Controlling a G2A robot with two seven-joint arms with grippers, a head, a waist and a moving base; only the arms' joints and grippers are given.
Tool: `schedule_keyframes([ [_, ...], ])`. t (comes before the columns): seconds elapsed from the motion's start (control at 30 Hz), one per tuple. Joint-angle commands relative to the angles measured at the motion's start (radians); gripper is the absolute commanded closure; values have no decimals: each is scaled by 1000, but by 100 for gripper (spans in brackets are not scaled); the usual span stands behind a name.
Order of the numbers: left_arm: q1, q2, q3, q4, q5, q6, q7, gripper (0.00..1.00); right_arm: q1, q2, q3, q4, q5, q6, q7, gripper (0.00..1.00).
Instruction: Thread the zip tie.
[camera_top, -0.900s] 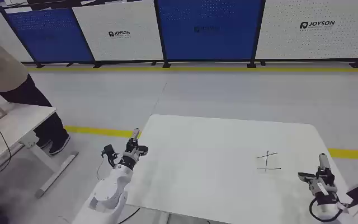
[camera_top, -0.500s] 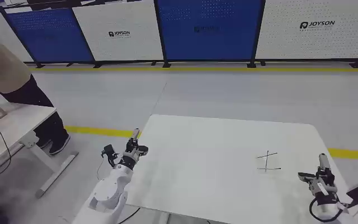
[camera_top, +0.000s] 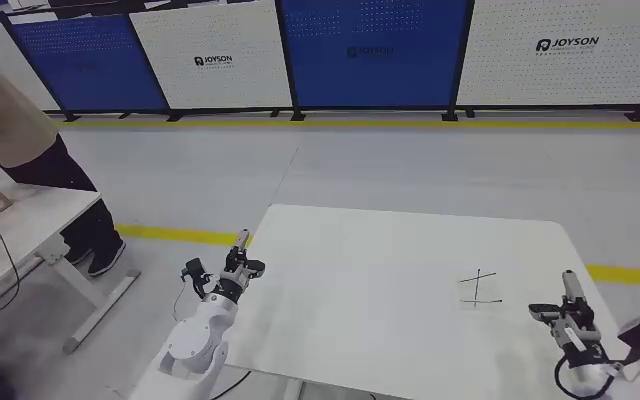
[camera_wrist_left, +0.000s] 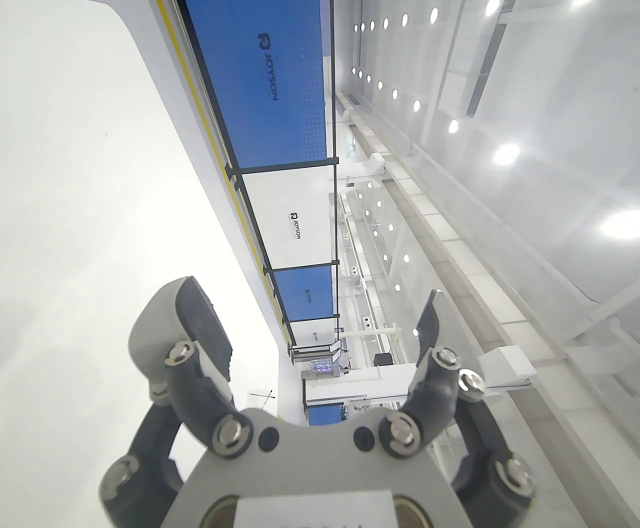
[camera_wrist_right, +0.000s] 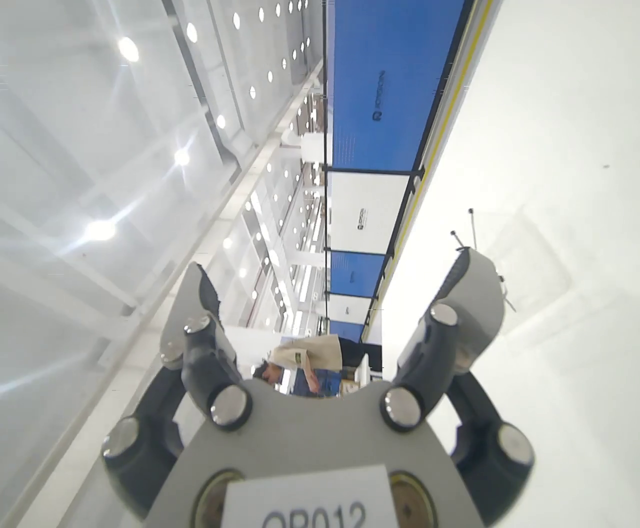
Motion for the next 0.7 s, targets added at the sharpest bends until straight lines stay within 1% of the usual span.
schedule_keyframes([
  [0.0,0,0,0,0,0,0,0,0,-1,5,16,-7,-13,1,82,0],
  [0.1,0,0,0,0,0,0,0,0,10,17,46,-5,-58,29,236,0],
  [0.17,0,0,0,0,0,0,0,0,25,31,60,-6,-157,56,367,0],
  [0.23,0,0,0,0,0,0,0,0,41,37,65,5,-167,87,439,0],
  [0.67,0,0,0,0,0,0,0,0,41,37,65,5,-167,87,439,0],
])
